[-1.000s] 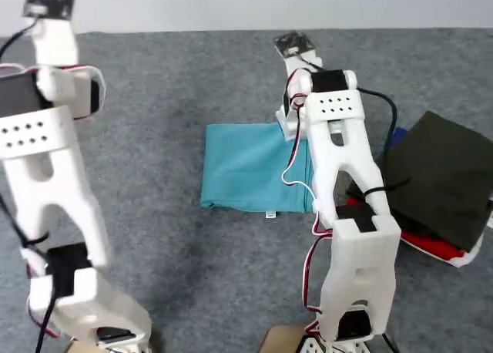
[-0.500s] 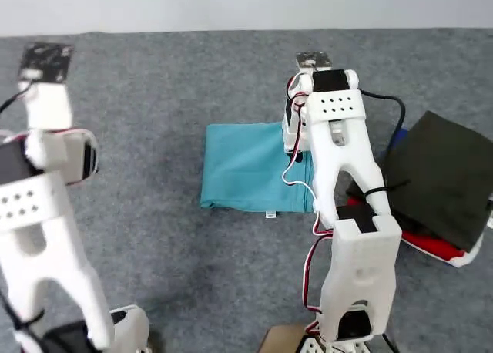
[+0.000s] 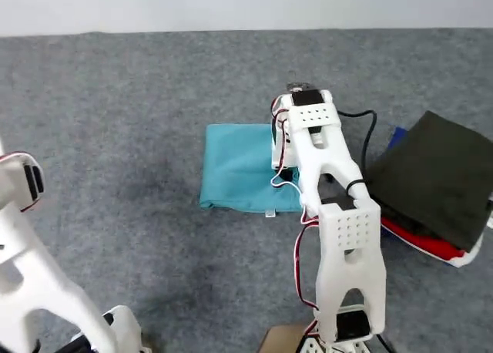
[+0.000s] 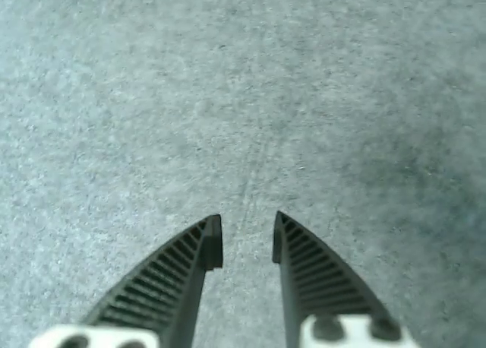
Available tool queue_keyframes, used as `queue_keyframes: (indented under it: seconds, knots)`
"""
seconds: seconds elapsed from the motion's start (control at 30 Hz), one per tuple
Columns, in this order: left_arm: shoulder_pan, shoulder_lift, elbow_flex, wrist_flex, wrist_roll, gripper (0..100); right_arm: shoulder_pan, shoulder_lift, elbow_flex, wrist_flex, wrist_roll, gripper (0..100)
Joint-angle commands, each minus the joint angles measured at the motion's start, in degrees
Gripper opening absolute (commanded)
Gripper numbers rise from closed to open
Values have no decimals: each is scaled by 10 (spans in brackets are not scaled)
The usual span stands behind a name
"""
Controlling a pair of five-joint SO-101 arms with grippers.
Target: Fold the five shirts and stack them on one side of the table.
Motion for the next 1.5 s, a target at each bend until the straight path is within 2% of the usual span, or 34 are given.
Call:
queue_keyframes:
  seconds: [0.0,0.1,0.43,0.67,0.87,1.0,1.1,1.17,1.33,1.47]
  knots:
    - [-8,-16,0,11,-4,116,-11,3,-22,-15,-4,154]
    - [-8,-16,0,11,-2,116,-12,0,-22,-25,62,9]
    - [-8,-16,0,11,-1,115,7,-46,-25,-15,214,10]
    - [-8,-16,0,11,-4,115,65,-51,-93,-102,437,10]
    - [-8,-16,0,11,-4,115,67,-49,-125,-189,624,10]
    - [-8,-16,0,11,-4,115,58,-12,-129,-238,695,12]
    - [-8,-16,0,11,-4,115,61,0,-129,-240,696,68]
    - [-8,-16,0,11,-4,115,67,0,-130,-236,664,140]
    - [-8,-16,0,11,-4,115,84,-26,-176,-212,435,272]
    - [-8,-13,0,11,-4,115,83,-52,-205,-144,278,312]
